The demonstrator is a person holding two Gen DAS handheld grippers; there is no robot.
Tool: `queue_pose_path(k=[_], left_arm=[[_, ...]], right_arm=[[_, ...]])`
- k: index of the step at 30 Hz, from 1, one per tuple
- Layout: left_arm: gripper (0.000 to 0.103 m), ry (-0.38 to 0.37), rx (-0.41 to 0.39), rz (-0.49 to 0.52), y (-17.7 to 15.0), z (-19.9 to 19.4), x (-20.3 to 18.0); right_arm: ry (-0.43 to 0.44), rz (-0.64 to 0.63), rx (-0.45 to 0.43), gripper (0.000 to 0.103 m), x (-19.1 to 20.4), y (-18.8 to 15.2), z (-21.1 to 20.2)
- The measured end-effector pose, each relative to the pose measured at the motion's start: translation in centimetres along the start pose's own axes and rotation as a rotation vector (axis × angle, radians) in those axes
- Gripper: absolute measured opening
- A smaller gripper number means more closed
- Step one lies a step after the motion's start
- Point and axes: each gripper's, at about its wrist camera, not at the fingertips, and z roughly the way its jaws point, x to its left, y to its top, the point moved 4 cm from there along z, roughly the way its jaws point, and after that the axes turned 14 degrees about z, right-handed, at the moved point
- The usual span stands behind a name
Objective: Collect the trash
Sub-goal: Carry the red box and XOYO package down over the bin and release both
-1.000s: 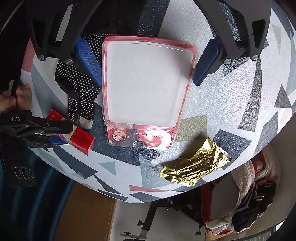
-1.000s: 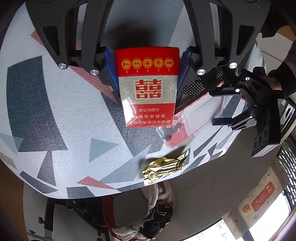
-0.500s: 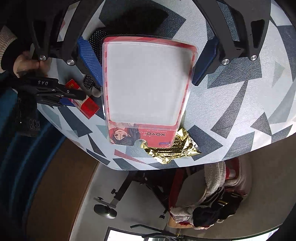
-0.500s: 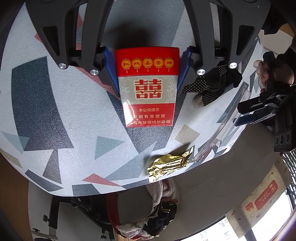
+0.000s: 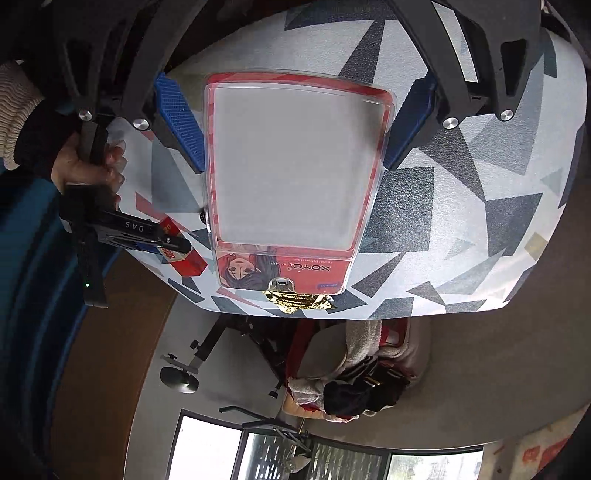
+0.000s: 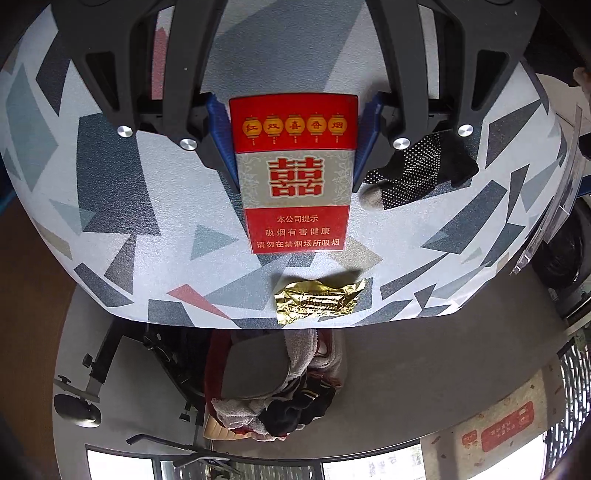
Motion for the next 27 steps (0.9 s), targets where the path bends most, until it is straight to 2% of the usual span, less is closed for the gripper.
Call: queue_pose_path(k=[5, 11, 18, 24, 27], left_arm=[[0.092, 0.005, -0.019, 0.014, -2.2, -4.1, -1.9], [0.092, -0.02, -0.035, -0.02, -5.1, -6.8, -4.5], [0.092, -0.048, -0.013, -0.046, -8.3, -7.6, -7.0], [0.092, -0.075, -0.003, -0.025, -9.3, -7.7, -9.0], [0.092, -0.116, -0.002, -0.027, -9.5, -7.7, -9.6]], right_arm=[[0.015, -0.061, -0.011, 0.057, 2.5, -2.7, -4.5], [0.052, -0.029, -0.009, 0.057, 3.5, -6.6, -8.7], [0.065, -0.031, -0.01, 0.057, 3.8, -10.7, -12.3], [0.071, 0.001, -0.001, 0.057, 3.2, -13.2, -13.9], [0.076, 0.02, -0.002, 0.057, 3.1, -13.9, -14.4]])
